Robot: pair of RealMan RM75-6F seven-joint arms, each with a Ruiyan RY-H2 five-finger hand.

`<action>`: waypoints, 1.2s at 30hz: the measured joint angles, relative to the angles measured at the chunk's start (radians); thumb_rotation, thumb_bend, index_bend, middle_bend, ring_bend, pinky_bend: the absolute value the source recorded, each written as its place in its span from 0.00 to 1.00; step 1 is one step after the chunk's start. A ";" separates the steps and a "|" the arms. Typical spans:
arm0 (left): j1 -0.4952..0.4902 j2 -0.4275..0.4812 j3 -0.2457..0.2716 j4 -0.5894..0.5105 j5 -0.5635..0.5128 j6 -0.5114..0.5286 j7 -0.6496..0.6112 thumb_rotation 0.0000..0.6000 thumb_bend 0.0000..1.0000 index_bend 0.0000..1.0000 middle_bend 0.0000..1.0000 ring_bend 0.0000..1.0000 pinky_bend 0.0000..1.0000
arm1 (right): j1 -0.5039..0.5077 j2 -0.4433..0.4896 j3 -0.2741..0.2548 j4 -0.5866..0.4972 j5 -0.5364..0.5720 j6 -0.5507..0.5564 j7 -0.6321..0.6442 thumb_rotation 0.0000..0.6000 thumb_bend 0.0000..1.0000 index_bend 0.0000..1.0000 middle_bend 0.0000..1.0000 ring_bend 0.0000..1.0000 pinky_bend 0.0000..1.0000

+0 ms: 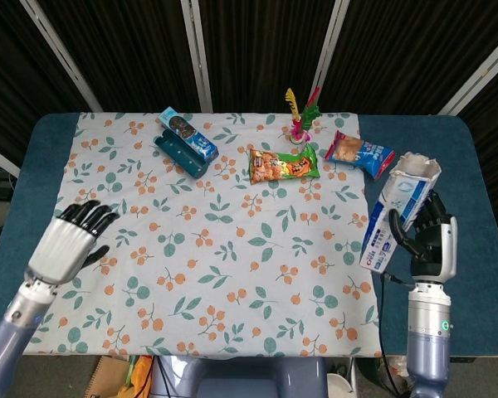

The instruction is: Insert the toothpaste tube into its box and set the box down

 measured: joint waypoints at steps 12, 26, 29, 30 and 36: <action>0.145 -0.062 0.086 0.095 0.008 0.036 -0.148 1.00 0.00 0.30 0.32 0.28 0.40 | -0.025 -0.013 -0.059 0.039 -0.025 -0.010 -0.019 1.00 0.44 0.59 0.64 0.55 0.43; 0.168 -0.060 0.053 0.088 0.010 -0.016 -0.159 1.00 0.00 0.30 0.31 0.28 0.40 | -0.005 0.037 -0.260 0.202 -0.047 -0.184 -0.336 1.00 0.45 0.60 0.65 0.56 0.43; 0.171 -0.059 0.046 0.088 0.010 -0.020 -0.163 1.00 0.00 0.30 0.31 0.28 0.40 | 0.007 0.022 -0.312 0.254 -0.048 -0.218 -0.433 1.00 0.45 0.60 0.65 0.56 0.43; 0.173 -0.059 0.044 0.087 0.010 -0.022 -0.165 1.00 0.00 0.30 0.31 0.28 0.40 | 0.010 0.011 -0.326 0.270 -0.049 -0.224 -0.462 1.00 0.45 0.60 0.65 0.56 0.43; 0.179 -0.057 0.029 0.087 0.014 -0.033 -0.173 1.00 0.00 0.30 0.31 0.28 0.40 | 0.029 -0.097 -0.390 0.377 -0.051 -0.241 -0.644 1.00 0.45 0.60 0.65 0.54 0.43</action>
